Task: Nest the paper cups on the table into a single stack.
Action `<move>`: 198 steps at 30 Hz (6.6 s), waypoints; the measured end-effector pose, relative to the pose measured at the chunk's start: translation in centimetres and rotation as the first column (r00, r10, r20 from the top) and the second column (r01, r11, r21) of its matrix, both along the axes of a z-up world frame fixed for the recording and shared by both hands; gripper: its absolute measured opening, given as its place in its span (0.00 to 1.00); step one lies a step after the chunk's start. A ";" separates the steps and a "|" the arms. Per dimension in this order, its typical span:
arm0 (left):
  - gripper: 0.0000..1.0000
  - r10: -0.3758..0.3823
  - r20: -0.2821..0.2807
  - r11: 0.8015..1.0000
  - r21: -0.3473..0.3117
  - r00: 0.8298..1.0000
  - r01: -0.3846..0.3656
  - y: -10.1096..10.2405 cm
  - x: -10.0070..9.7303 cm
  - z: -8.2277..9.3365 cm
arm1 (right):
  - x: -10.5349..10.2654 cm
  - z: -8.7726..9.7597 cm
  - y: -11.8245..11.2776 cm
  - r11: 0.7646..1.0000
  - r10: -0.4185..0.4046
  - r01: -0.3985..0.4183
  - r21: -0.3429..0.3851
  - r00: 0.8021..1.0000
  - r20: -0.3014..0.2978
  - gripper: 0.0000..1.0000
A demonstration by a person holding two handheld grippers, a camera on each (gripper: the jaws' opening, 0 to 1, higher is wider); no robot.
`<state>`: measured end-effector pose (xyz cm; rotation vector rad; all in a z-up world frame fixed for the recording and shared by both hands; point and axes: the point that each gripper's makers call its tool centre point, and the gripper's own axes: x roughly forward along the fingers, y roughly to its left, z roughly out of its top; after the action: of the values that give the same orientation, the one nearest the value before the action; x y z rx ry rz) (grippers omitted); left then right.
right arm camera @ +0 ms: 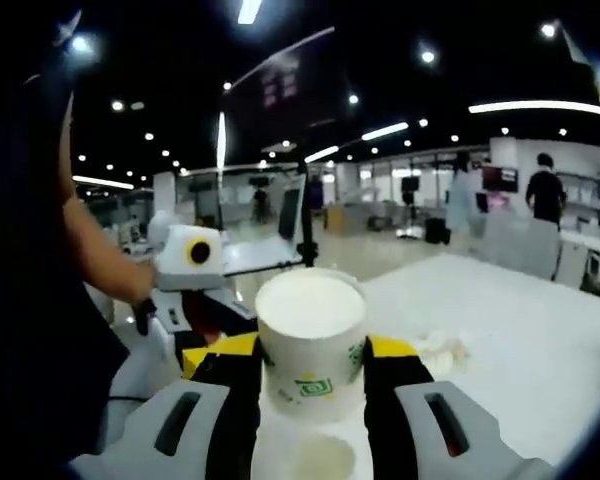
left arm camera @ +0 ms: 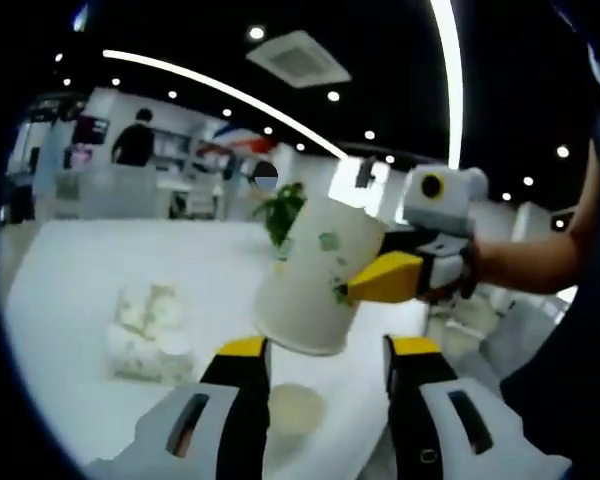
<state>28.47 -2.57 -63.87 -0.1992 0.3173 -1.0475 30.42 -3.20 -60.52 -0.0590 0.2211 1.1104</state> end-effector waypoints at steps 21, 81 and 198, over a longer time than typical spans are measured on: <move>0.04 -0.167 0.085 0.986 0.018 0.982 0.166 0.7 -1.4 3.4 | -1.5 0.6 0.0 0.995 0.074 -0.071 0.068 0.996 -0.051 0.38; 0.00 -0.324 -0.058 0.807 0.505 0.944 0.307 1.5 1.2 5.7 | 2.2 -2.7 -7.4 0.977 -0.215 0.215 0.006 0.977 0.010 0.91; 0.00 -0.321 -0.476 0.047 0.855 0.819 0.516 -1.2 -0.9 -3.7 | -2.0 -9.2 -12.5 0.947 -0.312 0.307 -0.092 0.949 -0.048 0.98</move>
<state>27.57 -3.77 -67.61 1.1272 1.2341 -1.2086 28.45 -15.71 -69.69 -0.0618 0.3212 0.7899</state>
